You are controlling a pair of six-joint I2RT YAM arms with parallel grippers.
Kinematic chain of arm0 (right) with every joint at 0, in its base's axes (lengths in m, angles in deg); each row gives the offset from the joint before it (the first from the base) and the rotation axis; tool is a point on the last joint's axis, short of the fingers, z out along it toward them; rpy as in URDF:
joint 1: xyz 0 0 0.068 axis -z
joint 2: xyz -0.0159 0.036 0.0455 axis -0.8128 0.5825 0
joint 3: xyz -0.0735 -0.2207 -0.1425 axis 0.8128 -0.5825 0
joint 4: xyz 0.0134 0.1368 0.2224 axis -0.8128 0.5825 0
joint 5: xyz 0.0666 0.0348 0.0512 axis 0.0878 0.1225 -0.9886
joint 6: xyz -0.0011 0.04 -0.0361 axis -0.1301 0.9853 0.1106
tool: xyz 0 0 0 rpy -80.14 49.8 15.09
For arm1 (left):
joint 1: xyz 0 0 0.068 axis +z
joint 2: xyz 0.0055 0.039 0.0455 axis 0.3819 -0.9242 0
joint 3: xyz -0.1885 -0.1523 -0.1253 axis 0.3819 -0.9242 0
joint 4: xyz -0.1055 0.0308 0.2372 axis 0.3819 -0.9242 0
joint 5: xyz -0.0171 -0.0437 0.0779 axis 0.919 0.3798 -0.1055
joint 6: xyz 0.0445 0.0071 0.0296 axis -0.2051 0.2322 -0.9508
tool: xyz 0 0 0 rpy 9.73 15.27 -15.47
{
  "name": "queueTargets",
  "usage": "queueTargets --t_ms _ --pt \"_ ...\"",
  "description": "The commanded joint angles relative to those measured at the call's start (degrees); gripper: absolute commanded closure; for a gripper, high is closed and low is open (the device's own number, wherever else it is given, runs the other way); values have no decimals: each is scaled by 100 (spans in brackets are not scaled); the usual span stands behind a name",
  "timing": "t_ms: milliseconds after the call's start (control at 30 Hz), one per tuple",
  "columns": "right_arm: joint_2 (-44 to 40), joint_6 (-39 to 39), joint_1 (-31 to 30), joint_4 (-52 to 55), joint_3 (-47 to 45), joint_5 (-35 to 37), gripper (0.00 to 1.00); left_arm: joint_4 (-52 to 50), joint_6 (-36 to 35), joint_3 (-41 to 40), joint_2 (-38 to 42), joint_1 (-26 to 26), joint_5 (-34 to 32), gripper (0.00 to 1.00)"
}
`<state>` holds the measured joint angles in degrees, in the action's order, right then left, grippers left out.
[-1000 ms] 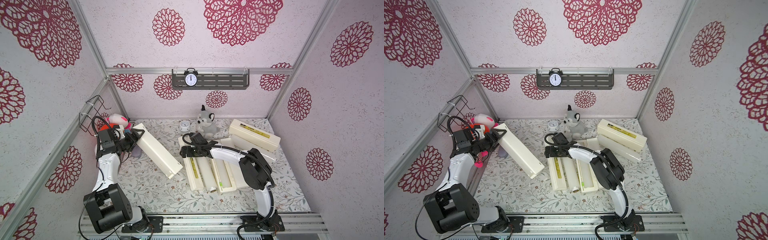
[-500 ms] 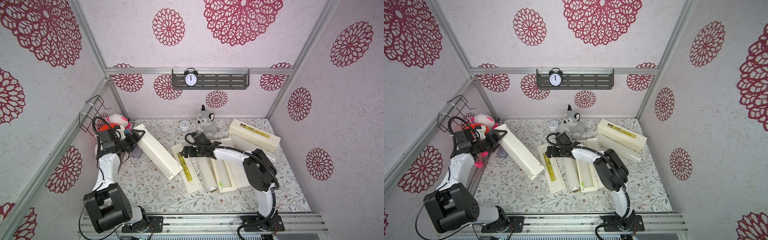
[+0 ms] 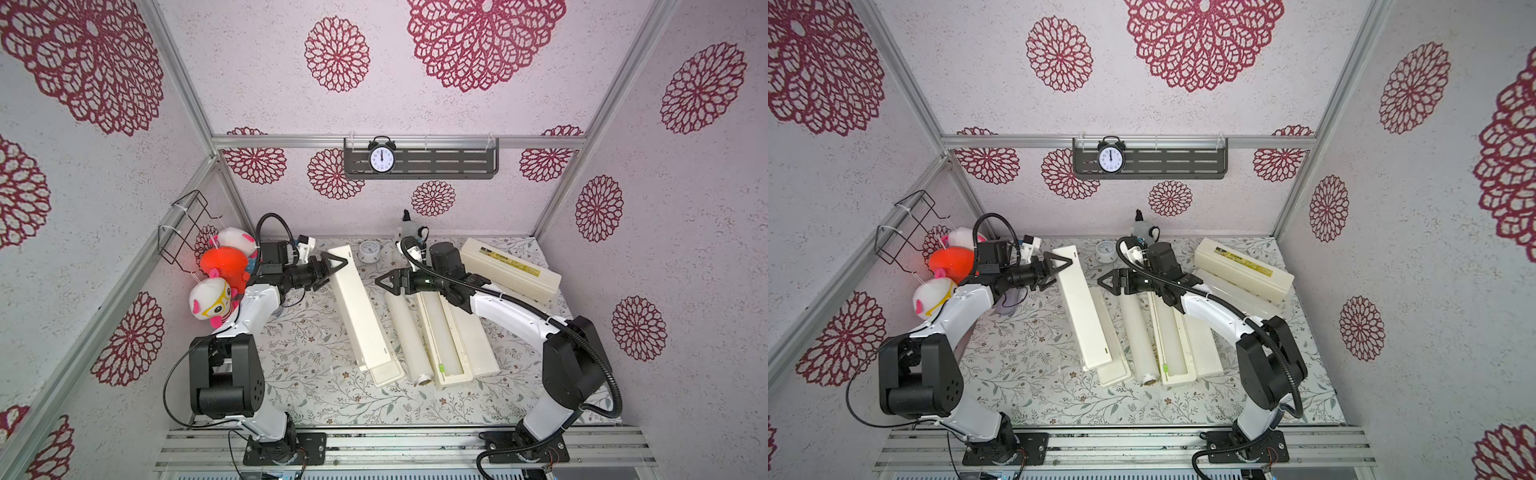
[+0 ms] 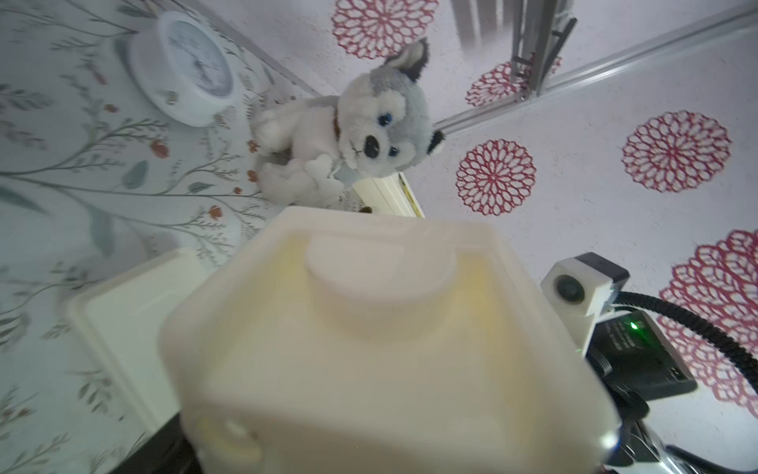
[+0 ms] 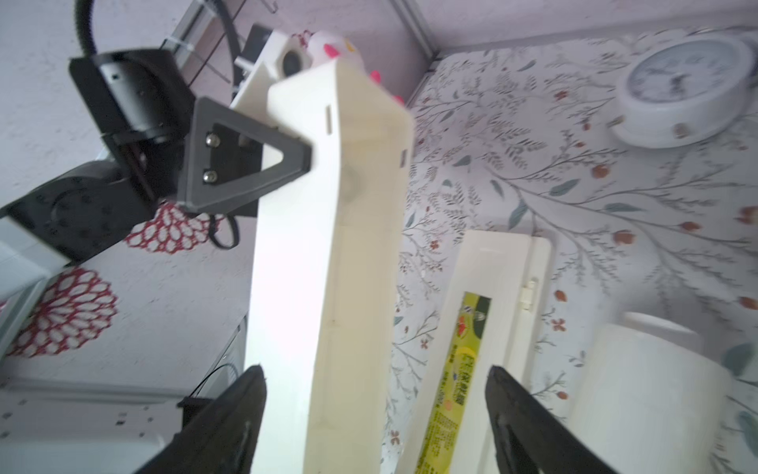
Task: Put plastic wrap rolls into dispensers
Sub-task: Place the lid at the center of the board, then place the plastic wrap cutting box at the center of the board.
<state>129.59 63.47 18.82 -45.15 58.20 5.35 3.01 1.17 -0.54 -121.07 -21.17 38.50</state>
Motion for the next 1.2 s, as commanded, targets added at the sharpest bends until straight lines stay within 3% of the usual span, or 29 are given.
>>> queueTargets --t_ms 0,167,333,433,567,667,767,800,1033,1100,1167 --pt "-20 451 -4 -820 -196 -961 17 1149 595 140 -100 -88 699 27" --pt "104 1000 -116 -1526 -347 -1295 21 1514 998 245 -465 -279 848 27" --pt "358 1579 -274 -2270 -409 -1658 32 2174 1499 222 -802 -430 903 27" --pt "555 2216 -346 -3069 -410 -1925 49 2791 1942 204 -986 -561 925 27" --pt "661 2822 -356 -3868 -488 -2052 63 2928 2077 300 -1120 -655 916 26" --pt "645 2869 -342 -3836 -531 -1999 76 2943 2064 262 -1054 -654 936 17" --pt "643 3046 -288 -3952 -629 -1897 90 2944 2028 172 -968 -655 952 2" --pt "635 3195 -262 -4131 -677 -1862 93 2936 2013 147 -945 -647 960 2" --pt "521 3508 -172 -4562 -961 -1718 100 3099 2289 115 -845 -401 882 2" --pt "479 3484 -156 -4542 -1031 -1659 100 3612 2753 48 -882 -267 846 2" --pt "454 3487 -146 -4558 -1090 -1615 100 4796 3633 -92 -989 -118 822 2"
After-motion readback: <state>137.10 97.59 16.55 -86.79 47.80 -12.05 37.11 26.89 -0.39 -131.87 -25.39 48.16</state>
